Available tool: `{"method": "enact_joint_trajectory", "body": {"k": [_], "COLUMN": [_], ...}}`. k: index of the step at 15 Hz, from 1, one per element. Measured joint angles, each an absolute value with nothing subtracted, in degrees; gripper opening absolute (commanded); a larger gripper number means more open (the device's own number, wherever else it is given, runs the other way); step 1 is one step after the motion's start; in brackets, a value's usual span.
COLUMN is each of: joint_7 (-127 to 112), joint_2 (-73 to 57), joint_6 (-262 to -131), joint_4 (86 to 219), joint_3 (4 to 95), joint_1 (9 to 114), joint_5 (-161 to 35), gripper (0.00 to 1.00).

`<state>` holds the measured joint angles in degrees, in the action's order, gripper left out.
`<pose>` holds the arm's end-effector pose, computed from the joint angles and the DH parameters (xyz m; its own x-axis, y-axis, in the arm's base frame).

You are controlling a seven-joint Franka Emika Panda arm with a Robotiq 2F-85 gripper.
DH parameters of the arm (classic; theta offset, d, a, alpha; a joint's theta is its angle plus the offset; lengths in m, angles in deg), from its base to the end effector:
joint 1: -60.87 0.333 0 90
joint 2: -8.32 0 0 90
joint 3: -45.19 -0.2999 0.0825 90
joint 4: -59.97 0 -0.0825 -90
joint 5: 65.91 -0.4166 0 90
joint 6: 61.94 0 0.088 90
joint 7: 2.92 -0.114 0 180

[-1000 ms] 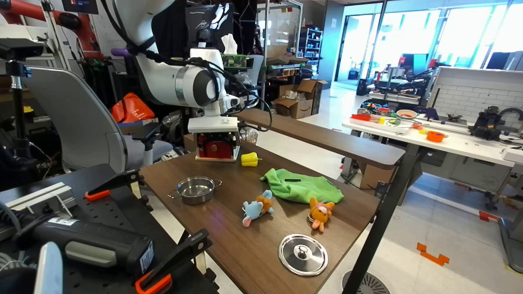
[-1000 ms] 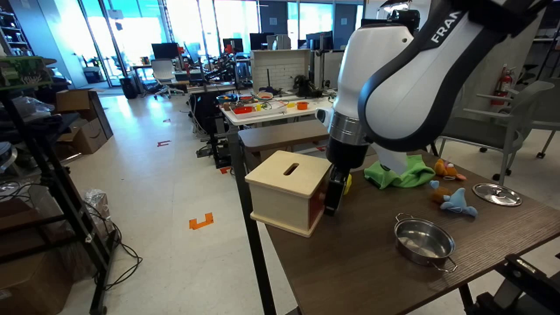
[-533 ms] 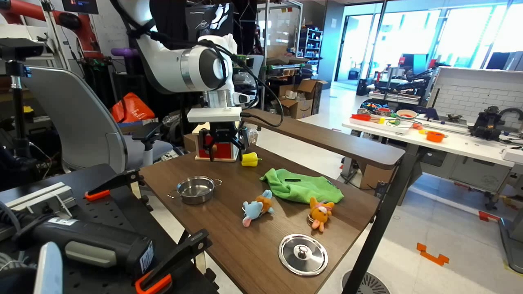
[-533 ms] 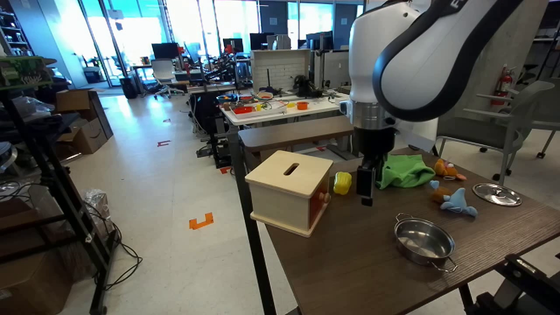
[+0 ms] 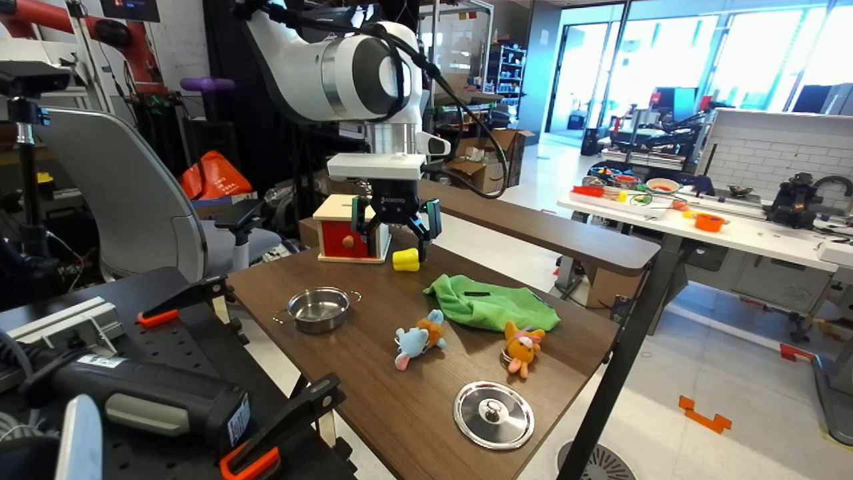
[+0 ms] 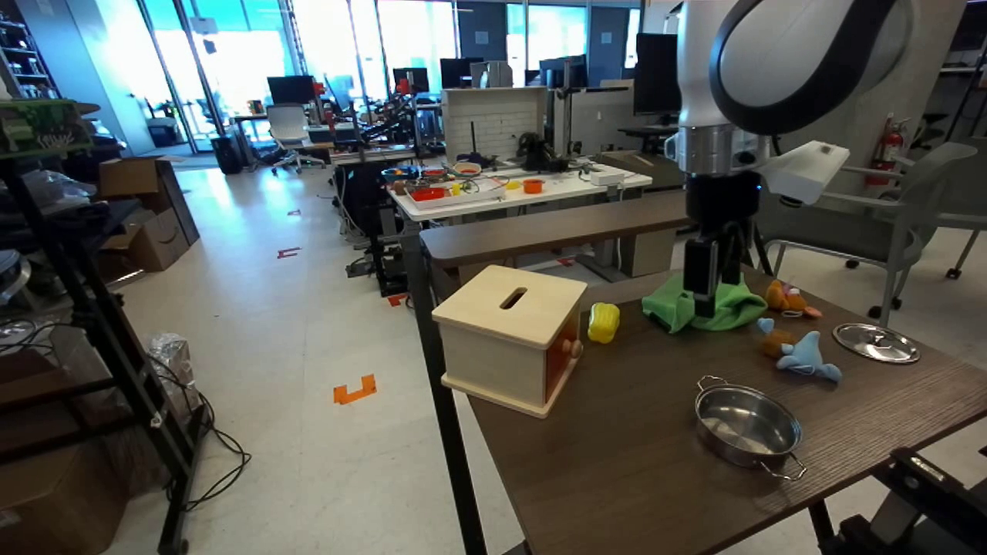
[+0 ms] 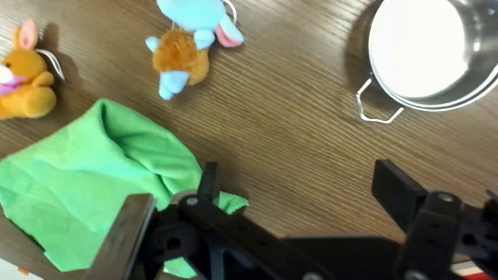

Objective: Move the green towel to the right, close the drawer, move the plush toy to the left

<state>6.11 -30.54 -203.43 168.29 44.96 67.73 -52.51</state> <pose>0.6191 0.0766 0.0872 0.8868 0.4441 -0.1282 0.4574 -0.8831 0.1043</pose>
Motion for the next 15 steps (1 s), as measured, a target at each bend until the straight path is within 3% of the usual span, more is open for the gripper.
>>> {"method": "enact_joint_trajectory", "body": {"k": [15], "joint_7": [6.1], "joint_2": [-38.5], "joint_6": [-197.8], "joint_4": [162.7], "joint_3": [46.1], "joint_1": [59.6], "joint_5": [-56.3], "gripper": [1.00]}}
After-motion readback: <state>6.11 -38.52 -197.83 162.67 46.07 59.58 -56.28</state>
